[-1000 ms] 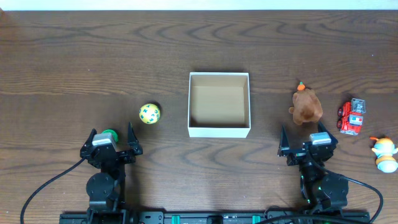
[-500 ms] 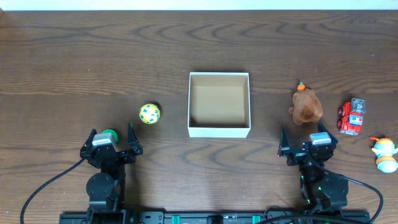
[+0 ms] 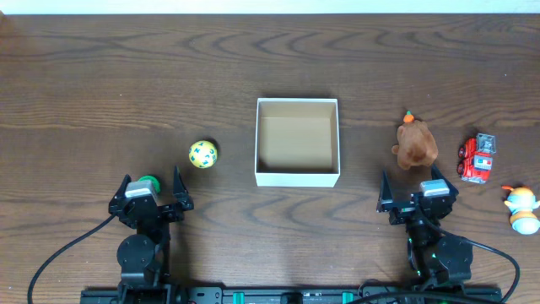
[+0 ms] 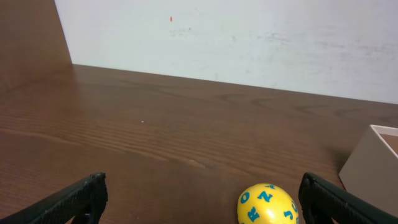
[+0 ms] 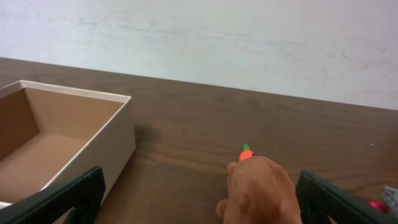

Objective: Pack container

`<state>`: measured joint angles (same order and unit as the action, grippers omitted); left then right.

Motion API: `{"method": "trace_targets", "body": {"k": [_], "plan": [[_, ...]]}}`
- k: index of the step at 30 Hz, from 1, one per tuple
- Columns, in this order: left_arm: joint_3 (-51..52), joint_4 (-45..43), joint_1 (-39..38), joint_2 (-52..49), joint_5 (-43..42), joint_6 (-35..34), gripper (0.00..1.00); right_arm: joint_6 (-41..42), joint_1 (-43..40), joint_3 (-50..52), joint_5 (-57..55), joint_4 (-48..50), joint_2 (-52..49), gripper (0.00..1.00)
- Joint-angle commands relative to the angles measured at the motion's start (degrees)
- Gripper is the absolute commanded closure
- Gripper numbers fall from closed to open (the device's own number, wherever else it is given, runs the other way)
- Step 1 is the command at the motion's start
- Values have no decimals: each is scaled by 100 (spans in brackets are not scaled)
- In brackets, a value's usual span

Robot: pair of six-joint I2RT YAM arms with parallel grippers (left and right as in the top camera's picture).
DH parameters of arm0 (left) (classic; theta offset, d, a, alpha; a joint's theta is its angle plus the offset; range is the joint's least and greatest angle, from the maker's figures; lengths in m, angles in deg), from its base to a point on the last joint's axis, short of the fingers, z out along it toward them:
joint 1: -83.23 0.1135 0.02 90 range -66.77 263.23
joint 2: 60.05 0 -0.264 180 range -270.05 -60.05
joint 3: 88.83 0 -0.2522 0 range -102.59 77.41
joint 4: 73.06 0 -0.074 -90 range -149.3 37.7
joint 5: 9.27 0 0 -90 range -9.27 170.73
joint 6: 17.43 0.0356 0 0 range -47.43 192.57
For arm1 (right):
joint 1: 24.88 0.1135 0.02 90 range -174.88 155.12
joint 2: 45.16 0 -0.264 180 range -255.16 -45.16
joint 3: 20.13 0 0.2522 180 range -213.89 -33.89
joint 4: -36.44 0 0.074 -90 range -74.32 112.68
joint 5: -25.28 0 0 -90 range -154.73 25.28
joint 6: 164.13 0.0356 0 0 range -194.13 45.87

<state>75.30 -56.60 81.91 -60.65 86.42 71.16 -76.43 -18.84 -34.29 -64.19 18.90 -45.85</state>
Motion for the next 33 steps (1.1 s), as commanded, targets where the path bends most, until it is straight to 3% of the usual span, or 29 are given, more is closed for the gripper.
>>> {"method": "trace_targets", "body": {"k": [1,7,12,16,24,33], "plan": [[188,90,28,26,-33,94,2,184,-46,9,136,22,31,1],[188,90,28,-4,-35,63,2,708,-46,7,129,-31,-39,1],[76,205,28,-87,-55,-841,2,1128,-48,-234,120,-61,-310,1],[-393,586,28,-299,-212,-879,2,1169,-52,-922,-66,-470,-905,1],[-2369,1978,28,-1738,-205,-879,2,951,-323,-3257,-374,-1709,-3187,1],[-4677,4013,28,-3888,-208,-876,2,476,-1904,-6988,190,-4889,-6419,1]]}}
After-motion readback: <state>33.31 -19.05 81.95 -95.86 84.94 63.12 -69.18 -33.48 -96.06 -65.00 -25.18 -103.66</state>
